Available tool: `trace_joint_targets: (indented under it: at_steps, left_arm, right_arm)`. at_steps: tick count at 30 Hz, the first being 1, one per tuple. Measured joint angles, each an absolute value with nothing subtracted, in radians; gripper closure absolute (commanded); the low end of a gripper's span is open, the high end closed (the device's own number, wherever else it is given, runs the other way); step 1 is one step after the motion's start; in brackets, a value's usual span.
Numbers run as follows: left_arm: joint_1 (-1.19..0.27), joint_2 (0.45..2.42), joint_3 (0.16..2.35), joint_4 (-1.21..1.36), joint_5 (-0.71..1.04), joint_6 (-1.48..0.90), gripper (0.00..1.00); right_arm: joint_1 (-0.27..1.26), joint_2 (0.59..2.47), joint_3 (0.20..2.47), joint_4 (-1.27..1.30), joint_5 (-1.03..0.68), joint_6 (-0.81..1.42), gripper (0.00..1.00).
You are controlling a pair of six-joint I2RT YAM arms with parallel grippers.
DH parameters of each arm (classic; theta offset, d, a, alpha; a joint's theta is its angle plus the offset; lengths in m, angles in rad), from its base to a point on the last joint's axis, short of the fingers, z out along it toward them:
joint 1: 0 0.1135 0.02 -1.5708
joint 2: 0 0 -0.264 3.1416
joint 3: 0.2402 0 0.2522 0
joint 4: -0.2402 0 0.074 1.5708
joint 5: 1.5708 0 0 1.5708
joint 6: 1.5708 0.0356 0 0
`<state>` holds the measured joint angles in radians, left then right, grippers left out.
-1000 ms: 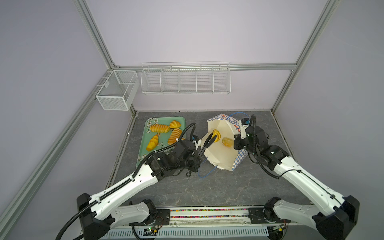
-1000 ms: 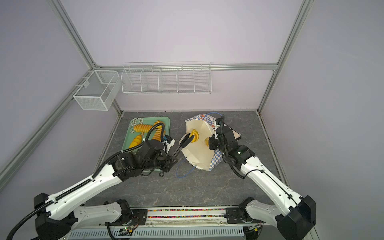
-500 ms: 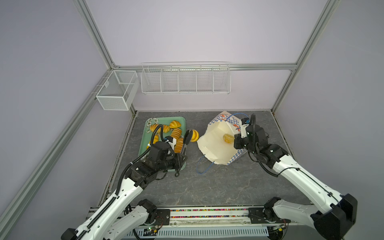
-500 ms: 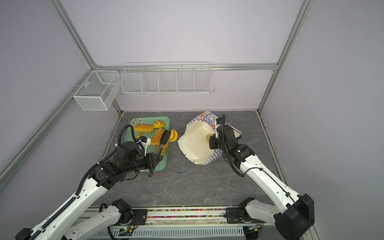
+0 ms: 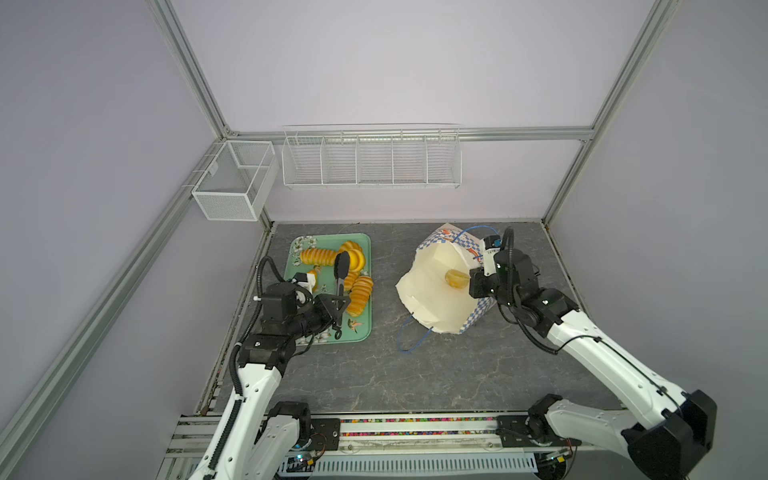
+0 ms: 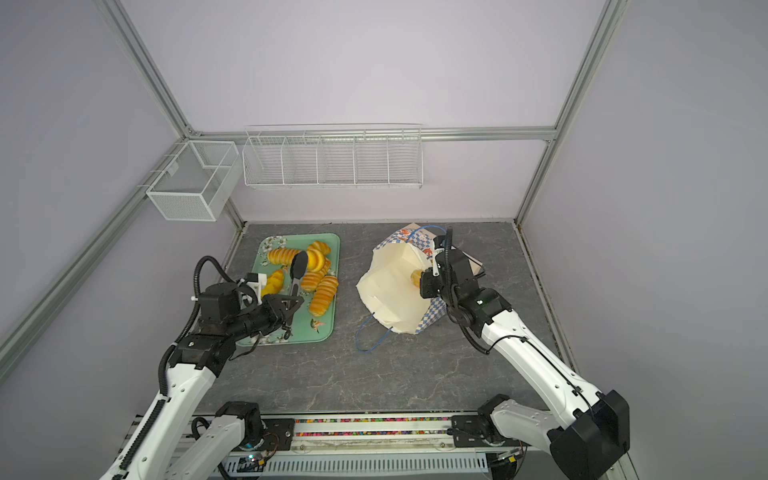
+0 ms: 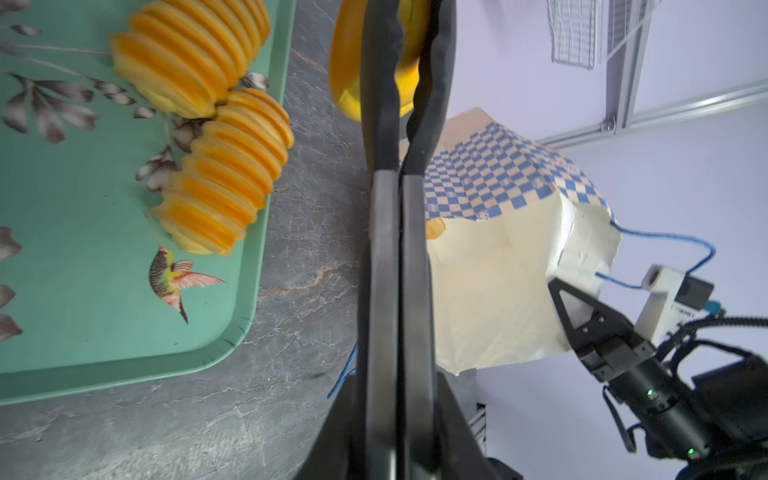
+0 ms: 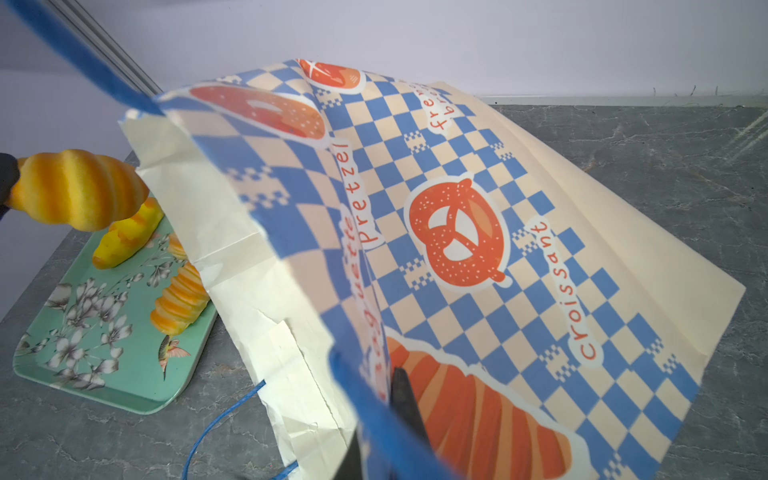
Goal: Take the fake bread out of the paper bag
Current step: 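Lift the pinched bread out of the bag toward the tray with the left gripper, then lower the bread onto the tray and open the tongs with the left gripper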
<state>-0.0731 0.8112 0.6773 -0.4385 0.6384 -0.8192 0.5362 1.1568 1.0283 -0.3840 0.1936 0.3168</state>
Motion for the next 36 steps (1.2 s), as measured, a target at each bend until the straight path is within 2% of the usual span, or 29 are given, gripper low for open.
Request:
trace_joint_targets:
  at_steps: [5,9,18,28,31,36]
  left_arm:
    - [0.07,0.888,0.603,-0.341,0.704,-0.868,1.0]
    - [0.13,0.963,0.594,-0.288,0.723,-0.885,1.0]
    - [0.21,1.058,0.553,-0.168,0.744,-0.943,1.0]
    - [0.231,1.112,0.442,-0.02,0.809,-1.019,1.0]
    - [0.236,1.097,0.434,-0.048,0.808,-1.004,1.0]
    - [0.237,1.026,0.434,-0.245,0.757,-0.91,1.0]
  right_arm:
    - [0.533,1.157,1.028,-0.384,0.183,0.314,0.93]
    - [0.532,1.157,1.028,-0.384,0.177,0.314,0.93]
    - [0.527,1.157,1.028,-0.384,0.168,0.31,0.93]
    - [0.523,1.172,1.028,-0.382,0.159,0.31,0.93]
    - [0.523,1.176,1.028,-0.382,0.159,0.31,0.93]
    - [0.523,1.176,1.028,-0.382,0.159,0.31,0.93]
